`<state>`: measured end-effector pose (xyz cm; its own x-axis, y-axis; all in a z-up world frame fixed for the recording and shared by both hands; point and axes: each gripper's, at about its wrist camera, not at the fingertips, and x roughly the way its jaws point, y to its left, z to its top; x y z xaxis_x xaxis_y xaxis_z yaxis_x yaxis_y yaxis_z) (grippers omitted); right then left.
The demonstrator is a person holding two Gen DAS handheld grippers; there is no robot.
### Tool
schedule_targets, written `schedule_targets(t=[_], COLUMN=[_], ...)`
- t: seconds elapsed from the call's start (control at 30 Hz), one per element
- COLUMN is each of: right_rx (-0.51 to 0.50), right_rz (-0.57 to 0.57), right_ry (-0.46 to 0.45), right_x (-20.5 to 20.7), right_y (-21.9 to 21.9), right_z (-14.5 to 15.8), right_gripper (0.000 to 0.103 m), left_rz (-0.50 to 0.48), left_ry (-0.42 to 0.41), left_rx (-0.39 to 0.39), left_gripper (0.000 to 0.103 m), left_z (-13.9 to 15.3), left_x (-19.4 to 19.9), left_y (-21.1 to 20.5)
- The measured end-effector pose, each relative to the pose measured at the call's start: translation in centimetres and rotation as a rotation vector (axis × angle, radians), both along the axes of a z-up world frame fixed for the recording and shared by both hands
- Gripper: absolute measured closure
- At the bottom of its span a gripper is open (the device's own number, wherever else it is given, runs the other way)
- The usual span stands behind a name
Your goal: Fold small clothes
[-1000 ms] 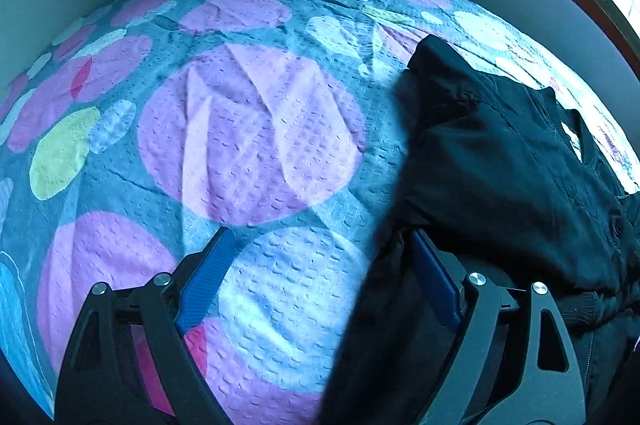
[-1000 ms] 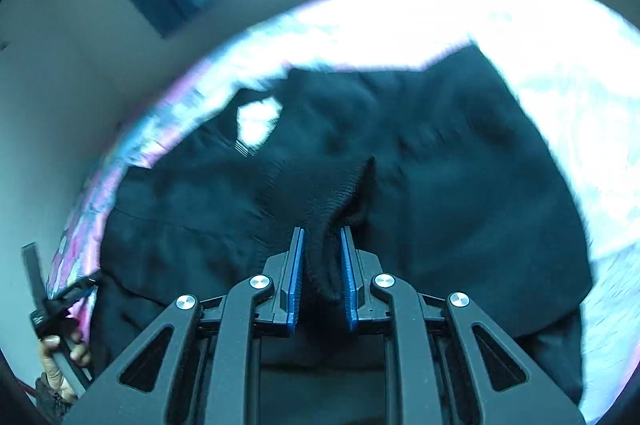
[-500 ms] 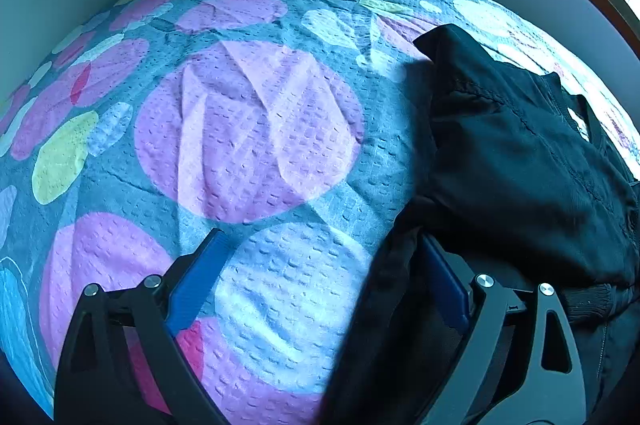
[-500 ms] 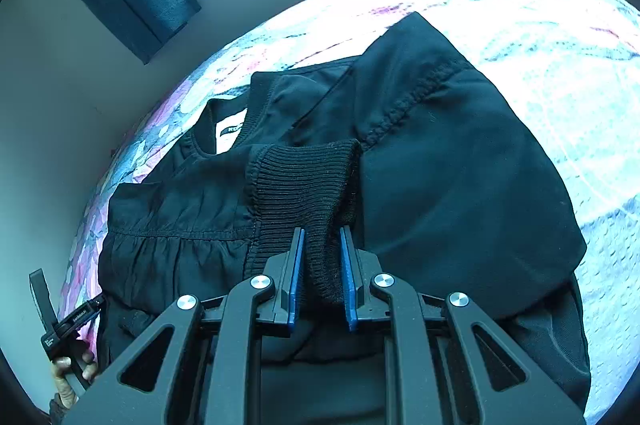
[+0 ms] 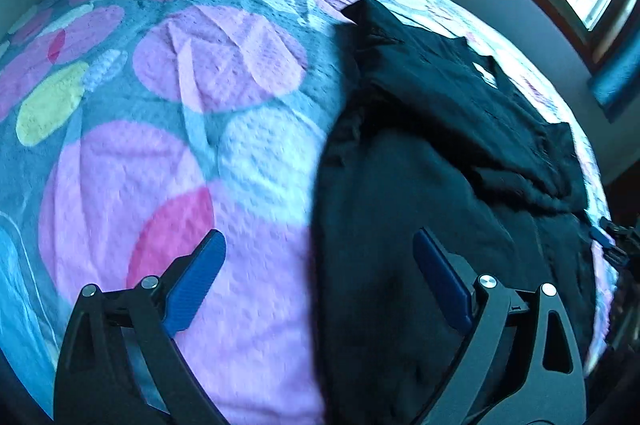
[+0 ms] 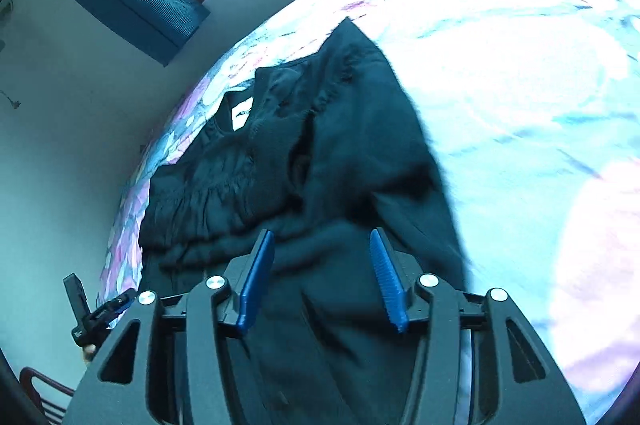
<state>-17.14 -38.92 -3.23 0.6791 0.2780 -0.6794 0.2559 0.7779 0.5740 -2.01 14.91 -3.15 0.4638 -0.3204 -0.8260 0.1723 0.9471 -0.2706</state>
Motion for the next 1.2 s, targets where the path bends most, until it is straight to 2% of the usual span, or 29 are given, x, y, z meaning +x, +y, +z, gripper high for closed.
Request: schedule_targets(t=[0.07, 0.13, 0.2, 0.27, 0.33, 0.37, 0.43, 0.53, 0.67, 0.97, 1.07, 1.13, 1.2], right_rx=[-0.017, -0.019, 0.006, 0.048, 0.108, 0.139, 0.16, 0.229, 0.201, 0.23, 0.213, 0.226, 0.257], right_rz=[-0.006, -0.004, 0.012, 0.053, 0.098, 0.128, 0.166, 0.251, 0.291, 0.301, 0.355, 0.377, 0.408], right_ry=[0.027, 0.054, 0.065, 0.065, 0.054, 0.044, 0.013, 0.007, 0.003, 0.001, 0.006, -0.002, -0.004], right_x=[-2.5, -5.0, -7.2, -9.2, -10.6, -11.0, -11.8, -12.0, -12.0, -13.1, -13.1, -12.9, -12.7], right_y=[-0.6, -0.9, -0.7, 0.1, 1.0, 1.5, 2.3, 3.6, 4.6, 3.8, 4.3, 4.6, 4.9], right_z=[-0.2, -0.7, -1.4, -2.2, -3.0, -3.3, -3.2, -3.4, -3.3, -3.3, -3.0, -3.1, -3.2], right_gripper=[0.051, 0.051, 0.051, 0.051, 0.05, 0.046, 0.042, 0.039, 0.039, 0.04, 0.039, 0.039, 0.04], left_rz=[-0.062, -0.088, -0.11, -0.152, -0.192, -0.221, -0.239, -0.273, -0.289, -0.159, -0.136, -0.122, -0.109], left_ry=[0.049, 0.064, 0.056, 0.077, 0.106, 0.132, 0.125, 0.175, 0.126, 0.079, 0.073, 0.089, 0.097], left_rx=[-0.088, -0.139, -0.165, -0.227, -0.297, -0.333, -0.324, -0.408, -0.334, -0.352, -0.343, -0.365, -0.376], left_gripper=[0.009, 0.009, 0.009, 0.009, 0.009, 0.009, 0.009, 0.009, 0.009, 0.013, 0.013, 0.017, 0.027], left_z=[-0.2, -0.4, -0.4, -0.5, -0.6, -0.9, -0.9, -1.3, -1.6, -1.6, -1.6, -1.6, -1.8], left_x=[-3.1, -5.6, -7.7, -9.7, -10.8, -11.3, -12.0, -11.9, -11.8, -12.3, -12.3, -12.4, -12.7], left_y=[0.9, 1.3, 1.5, 1.3, 0.8, 0.3, -0.4, -1.4, -3.2, -3.3, -3.5, -3.5, -3.1])
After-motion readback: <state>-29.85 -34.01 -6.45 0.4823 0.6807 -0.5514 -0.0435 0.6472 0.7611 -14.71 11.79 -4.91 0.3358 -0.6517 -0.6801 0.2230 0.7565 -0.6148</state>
